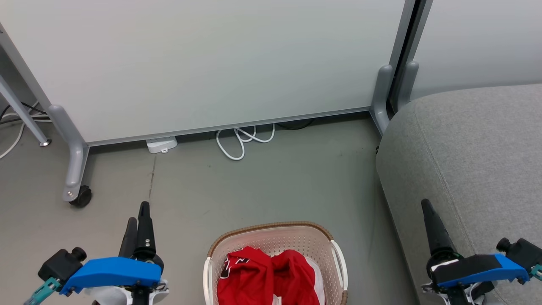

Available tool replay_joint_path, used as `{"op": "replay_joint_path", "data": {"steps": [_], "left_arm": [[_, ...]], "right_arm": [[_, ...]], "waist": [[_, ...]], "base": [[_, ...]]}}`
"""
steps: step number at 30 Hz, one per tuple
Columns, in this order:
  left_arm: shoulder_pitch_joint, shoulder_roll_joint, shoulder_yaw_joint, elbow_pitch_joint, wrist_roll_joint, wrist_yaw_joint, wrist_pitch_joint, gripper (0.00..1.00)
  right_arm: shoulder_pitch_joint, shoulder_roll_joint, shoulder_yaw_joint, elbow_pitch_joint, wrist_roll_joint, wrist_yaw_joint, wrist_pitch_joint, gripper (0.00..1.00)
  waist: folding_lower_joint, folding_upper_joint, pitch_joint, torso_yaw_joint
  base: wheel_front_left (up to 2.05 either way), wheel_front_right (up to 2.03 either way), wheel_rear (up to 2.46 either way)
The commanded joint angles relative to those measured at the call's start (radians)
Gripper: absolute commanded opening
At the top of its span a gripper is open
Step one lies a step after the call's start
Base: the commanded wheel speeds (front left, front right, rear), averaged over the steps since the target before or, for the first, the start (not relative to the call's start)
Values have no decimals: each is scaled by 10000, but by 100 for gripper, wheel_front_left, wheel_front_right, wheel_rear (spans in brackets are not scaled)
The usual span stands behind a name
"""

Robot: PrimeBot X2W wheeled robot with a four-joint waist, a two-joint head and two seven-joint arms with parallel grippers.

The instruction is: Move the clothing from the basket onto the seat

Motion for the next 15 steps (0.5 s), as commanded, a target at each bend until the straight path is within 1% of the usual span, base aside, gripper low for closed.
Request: {"op": "replay_joint_path", "data": {"steps": [1,6,15], "left_arm": [[-179,90,-66,-114,420,20,-102,100],[-233,166,-300,-86,1461,128,-278,100],[-228,201,-576,-118,2785,258,-581,100]], "right_arm": [[-298,-57,53,-158,-412,14,-120,100],[-339,-60,93,-176,-1259,15,-297,100],[-385,-65,178,-42,-2520,17,-586,100]], "waist": [[0,0,6,0],[0,0,26,-1],[0,0,43,9]], "base": [[0,0,0],[0,0,0],[0,0,0]]}}
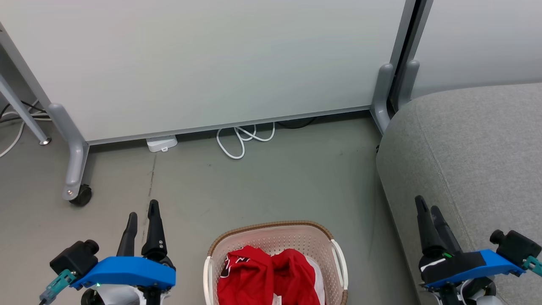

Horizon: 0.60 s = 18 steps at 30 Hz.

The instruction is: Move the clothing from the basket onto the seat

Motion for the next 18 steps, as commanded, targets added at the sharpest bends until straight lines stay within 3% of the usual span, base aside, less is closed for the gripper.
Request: {"op": "replay_joint_path", "data": {"steps": [1,18], "left_arm": [[-213,66,-100,-140,347,51,-112,100],[-185,76,-419,-148,2257,173,-610,100]], "right_arm": [[-247,-64,35,-82,-368,15,-103,100],[-329,-73,101,41,-2532,19,-368,100]], "waist": [[0,0,3,2],[0,0,-14,30]], "base": [[0,0,0],[0,0,0]]}}
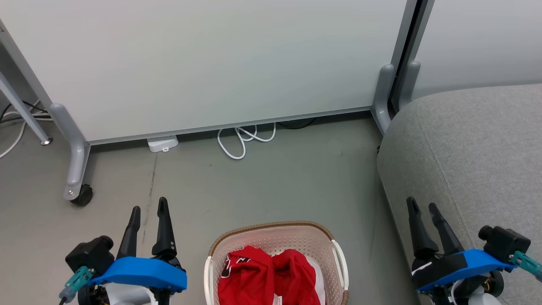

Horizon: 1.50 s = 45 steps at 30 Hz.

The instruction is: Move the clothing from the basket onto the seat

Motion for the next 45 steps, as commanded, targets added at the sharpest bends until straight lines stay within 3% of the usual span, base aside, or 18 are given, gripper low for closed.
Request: {"op": "replay_joint_path", "data": {"steps": [1,23,45], "left_arm": [[-173,60,-69,-108,313,40,-111,100],[-193,9,-208,297,2076,-138,-645,100],[-183,-50,-343,665,3391,-6,-1070,100]], "right_arm": [[-260,-68,-14,-43,-340,17,-72,100],[-236,-76,-24,-18,-2615,22,-322,100],[-213,-81,-87,73,-4236,26,-472,100]], "waist": [[0,0,-3,2],[0,0,-12,11],[0,0,6,0]], "base": [[0,0,0],[0,0,0],[0,0,0]]}}
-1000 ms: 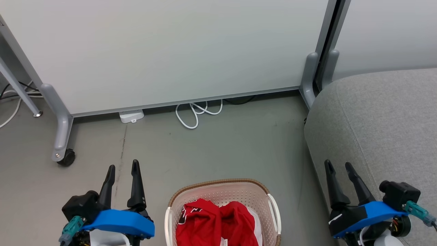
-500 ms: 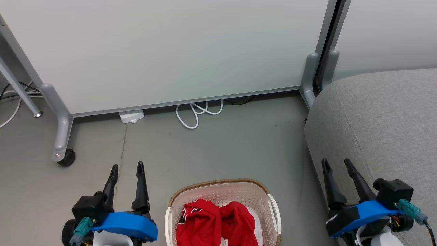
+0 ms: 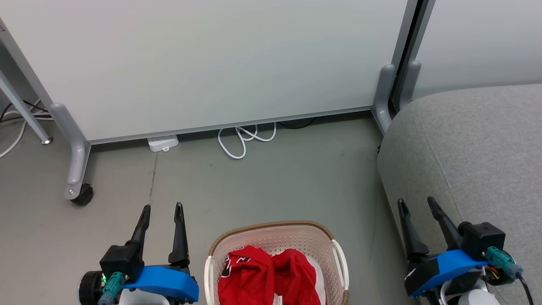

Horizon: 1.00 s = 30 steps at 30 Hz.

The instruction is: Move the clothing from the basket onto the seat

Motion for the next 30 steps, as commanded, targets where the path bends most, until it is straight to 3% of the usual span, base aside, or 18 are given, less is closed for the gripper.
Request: {"op": "replay_joint_path", "data": {"steps": [1,14,30], "left_arm": [[-147,-3,-60,1,165,37,-62,100],[-209,-19,-156,110,843,98,-303,100],[-158,-29,-124,135,772,118,-294,100]], "right_arm": [[-90,-62,-4,-6,-164,19,-95,100],[-165,-66,13,32,-1082,14,-320,100],[-318,-63,152,-9,-967,14,-295,100]], "waist": [[0,0,6,-2],[0,0,77,10],[0,0,260,-140]], "base": [[0,0,0],[0,0,0],[0,0,0]]}}
